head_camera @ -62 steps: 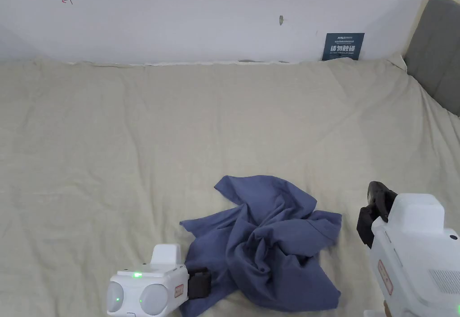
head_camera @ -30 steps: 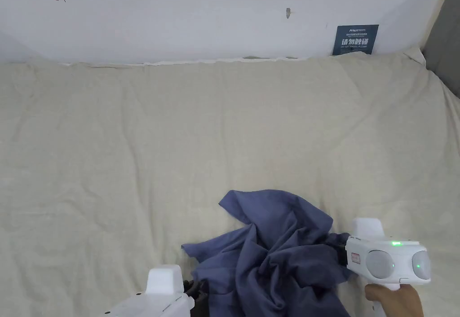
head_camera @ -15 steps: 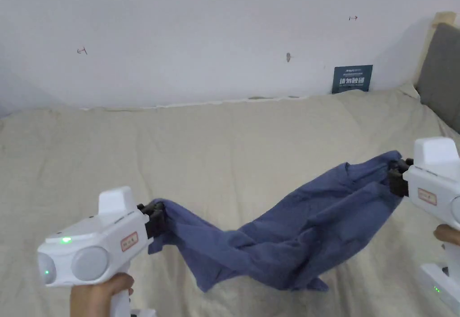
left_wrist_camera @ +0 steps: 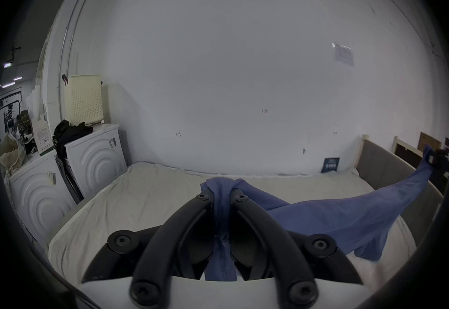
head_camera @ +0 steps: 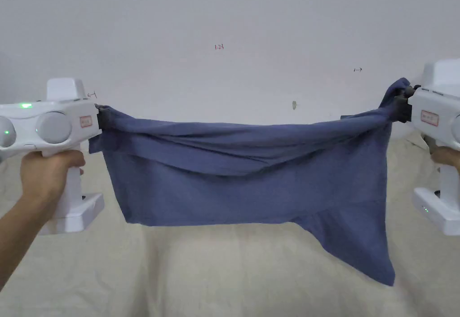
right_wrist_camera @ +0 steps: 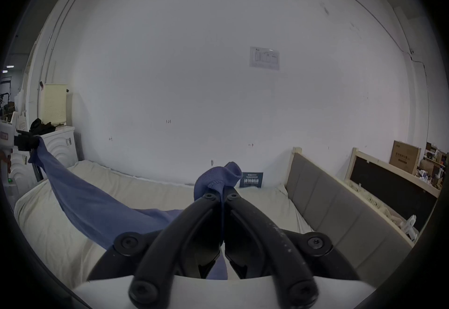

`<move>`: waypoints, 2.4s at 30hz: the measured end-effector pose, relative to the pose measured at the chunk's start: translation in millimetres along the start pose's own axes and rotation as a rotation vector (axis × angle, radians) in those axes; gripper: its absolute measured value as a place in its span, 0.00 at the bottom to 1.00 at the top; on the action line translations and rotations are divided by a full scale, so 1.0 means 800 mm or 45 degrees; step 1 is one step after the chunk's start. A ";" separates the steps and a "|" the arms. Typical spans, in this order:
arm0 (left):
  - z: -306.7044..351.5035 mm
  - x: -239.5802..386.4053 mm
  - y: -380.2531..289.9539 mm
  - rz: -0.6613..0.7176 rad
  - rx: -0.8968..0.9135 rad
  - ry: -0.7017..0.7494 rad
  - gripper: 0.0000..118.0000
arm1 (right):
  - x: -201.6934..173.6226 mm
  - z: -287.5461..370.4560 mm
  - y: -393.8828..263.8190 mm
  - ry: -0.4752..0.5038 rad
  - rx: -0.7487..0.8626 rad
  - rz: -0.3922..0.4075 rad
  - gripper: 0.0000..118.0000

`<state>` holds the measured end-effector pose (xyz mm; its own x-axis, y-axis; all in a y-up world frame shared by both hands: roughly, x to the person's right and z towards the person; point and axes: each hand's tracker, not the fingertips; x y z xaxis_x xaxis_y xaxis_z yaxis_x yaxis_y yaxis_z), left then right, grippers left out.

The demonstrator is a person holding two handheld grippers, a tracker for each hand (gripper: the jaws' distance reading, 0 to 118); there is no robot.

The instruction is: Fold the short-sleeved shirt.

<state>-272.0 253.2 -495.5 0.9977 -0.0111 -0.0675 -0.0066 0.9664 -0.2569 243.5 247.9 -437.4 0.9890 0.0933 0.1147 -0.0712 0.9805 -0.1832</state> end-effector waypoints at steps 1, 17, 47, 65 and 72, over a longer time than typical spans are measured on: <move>-0.011 -0.001 0.005 0.014 0.001 0.010 0.10 | -0.002 -0.007 0.003 0.000 0.005 0.002 0.03; -0.107 -0.023 -0.229 0.100 -0.444 0.060 0.10 | -0.038 -0.057 -0.190 0.072 -0.358 -0.099 0.03; 0.197 -0.099 -0.542 0.111 -1.041 0.108 0.21 | -0.050 0.225 -0.487 -0.103 -1.112 -0.290 0.32; 0.245 0.025 -0.313 -0.011 0.042 -0.039 0.93 | -0.103 0.269 -0.236 -0.035 -0.045 -0.036 0.86; 0.232 0.038 -0.313 0.074 0.044 -0.107 0.00 | -0.117 0.263 -0.242 -0.032 -0.031 -0.015 0.01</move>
<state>-227.1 58.7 -254.0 0.9979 0.0654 0.0003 -0.0637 0.9730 -0.2216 137.8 85.6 -207.1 0.9862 0.0862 0.1415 -0.0559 0.9771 -0.2053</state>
